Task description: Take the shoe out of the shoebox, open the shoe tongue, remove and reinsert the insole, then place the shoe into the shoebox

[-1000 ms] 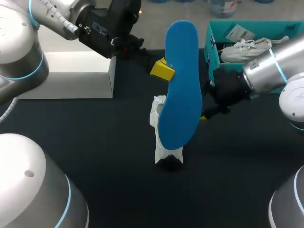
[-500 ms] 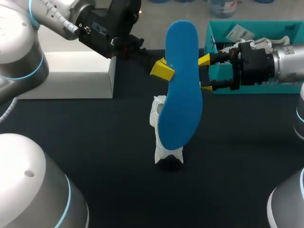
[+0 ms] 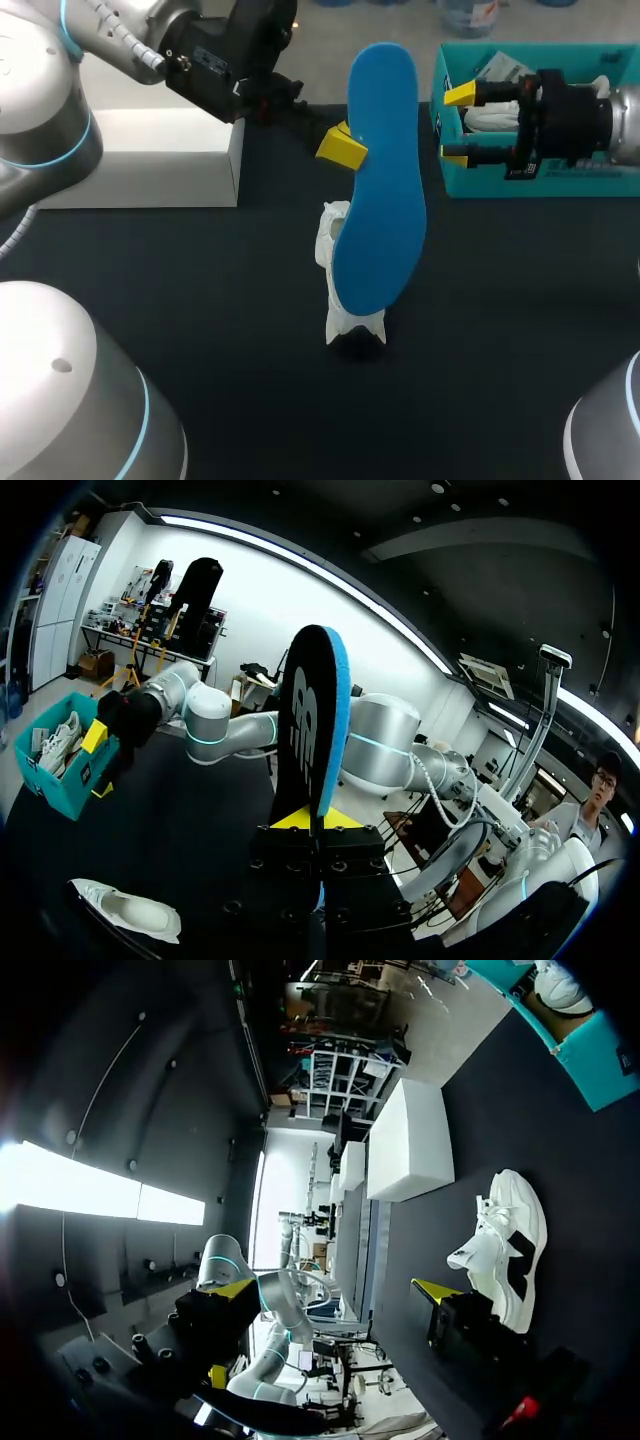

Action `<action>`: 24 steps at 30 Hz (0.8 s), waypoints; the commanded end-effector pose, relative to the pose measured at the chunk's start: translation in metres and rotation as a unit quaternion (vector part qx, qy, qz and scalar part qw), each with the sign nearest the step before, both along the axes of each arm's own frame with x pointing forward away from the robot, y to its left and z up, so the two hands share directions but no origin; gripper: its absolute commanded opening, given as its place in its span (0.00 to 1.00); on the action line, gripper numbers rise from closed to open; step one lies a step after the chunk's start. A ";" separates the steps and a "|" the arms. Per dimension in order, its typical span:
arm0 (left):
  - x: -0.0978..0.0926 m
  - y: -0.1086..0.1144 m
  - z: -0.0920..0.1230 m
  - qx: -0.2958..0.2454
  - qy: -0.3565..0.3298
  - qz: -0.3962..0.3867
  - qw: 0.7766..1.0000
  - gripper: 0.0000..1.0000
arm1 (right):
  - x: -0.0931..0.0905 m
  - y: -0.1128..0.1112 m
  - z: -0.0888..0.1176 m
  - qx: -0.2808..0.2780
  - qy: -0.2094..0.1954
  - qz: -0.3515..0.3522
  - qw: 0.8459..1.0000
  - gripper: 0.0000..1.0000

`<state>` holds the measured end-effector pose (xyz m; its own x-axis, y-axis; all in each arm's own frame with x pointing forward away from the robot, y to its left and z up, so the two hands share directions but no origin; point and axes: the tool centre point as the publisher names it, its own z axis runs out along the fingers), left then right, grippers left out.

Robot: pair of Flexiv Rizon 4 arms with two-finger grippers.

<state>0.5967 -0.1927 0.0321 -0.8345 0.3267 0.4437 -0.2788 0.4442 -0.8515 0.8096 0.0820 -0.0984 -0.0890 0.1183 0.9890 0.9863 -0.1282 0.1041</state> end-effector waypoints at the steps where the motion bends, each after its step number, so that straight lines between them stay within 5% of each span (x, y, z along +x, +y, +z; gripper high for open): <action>1: 0.001 -0.001 0.000 0.001 0.000 -0.001 1.000 0.00 | 0.006 0.002 0.004 -0.008 -0.003 0.008 1.000 1.00; 18: 0.001 -0.001 0.000 0.001 0.000 -0.001 1.000 0.00 | 0.013 0.005 0.009 -0.017 -0.011 0.004 1.000 1.00; 21: 0.020 -0.007 -0.012 -0.001 -0.152 0.030 0.988 0.00 | 0.013 0.005 0.009 -0.017 -0.011 0.004 1.000 1.00; 24: 0.040 -0.011 -0.022 -0.016 -0.299 0.055 0.952 0.00 | 0.013 0.005 0.009 -0.017 -0.011 0.004 1.000 1.00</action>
